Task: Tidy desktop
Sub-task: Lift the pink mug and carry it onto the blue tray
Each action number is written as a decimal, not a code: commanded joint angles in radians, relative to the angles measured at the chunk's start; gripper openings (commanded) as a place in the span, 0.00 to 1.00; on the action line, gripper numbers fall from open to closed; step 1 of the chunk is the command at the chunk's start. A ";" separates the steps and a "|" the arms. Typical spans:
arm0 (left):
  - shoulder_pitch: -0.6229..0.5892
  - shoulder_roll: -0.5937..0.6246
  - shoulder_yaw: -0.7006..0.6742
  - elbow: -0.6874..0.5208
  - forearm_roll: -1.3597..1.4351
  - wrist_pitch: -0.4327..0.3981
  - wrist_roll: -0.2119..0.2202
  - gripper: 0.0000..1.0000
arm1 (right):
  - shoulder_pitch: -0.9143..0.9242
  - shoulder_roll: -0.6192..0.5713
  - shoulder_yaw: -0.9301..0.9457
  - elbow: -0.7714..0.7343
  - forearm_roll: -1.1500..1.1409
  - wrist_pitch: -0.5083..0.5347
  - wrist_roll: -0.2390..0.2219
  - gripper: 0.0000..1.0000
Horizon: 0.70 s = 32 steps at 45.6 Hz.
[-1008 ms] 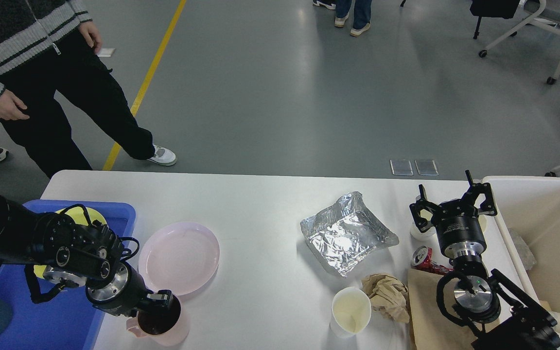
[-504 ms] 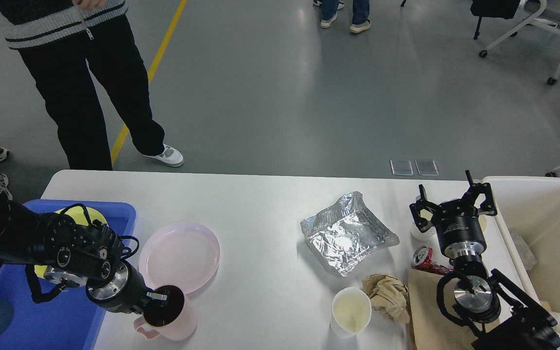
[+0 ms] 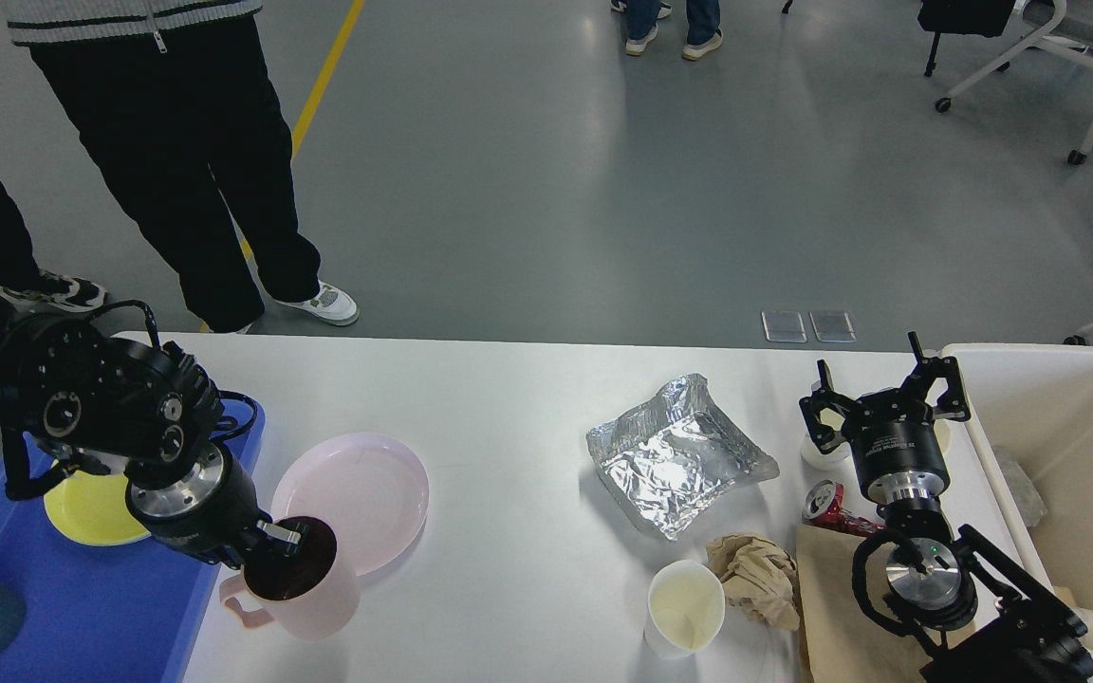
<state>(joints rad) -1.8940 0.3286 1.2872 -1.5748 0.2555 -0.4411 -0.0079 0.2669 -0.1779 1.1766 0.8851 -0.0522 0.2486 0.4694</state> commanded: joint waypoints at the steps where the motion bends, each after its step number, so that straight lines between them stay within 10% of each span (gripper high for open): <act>1: -0.229 -0.003 0.040 -0.066 -0.031 -0.140 -0.003 0.00 | 0.000 0.000 0.000 0.000 0.000 0.000 0.000 1.00; 17: -0.707 -0.025 0.147 -0.122 -0.245 -0.439 -0.027 0.00 | 0.000 0.000 0.000 0.000 0.000 0.000 0.000 1.00; 32: -0.653 0.085 0.244 -0.065 -0.176 -0.479 -0.023 0.00 | 0.000 0.000 0.000 0.000 0.000 0.000 0.000 1.00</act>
<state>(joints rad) -2.5856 0.3214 1.4986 -1.6807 0.0123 -0.9013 -0.0373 0.2669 -0.1780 1.1766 0.8850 -0.0522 0.2486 0.4694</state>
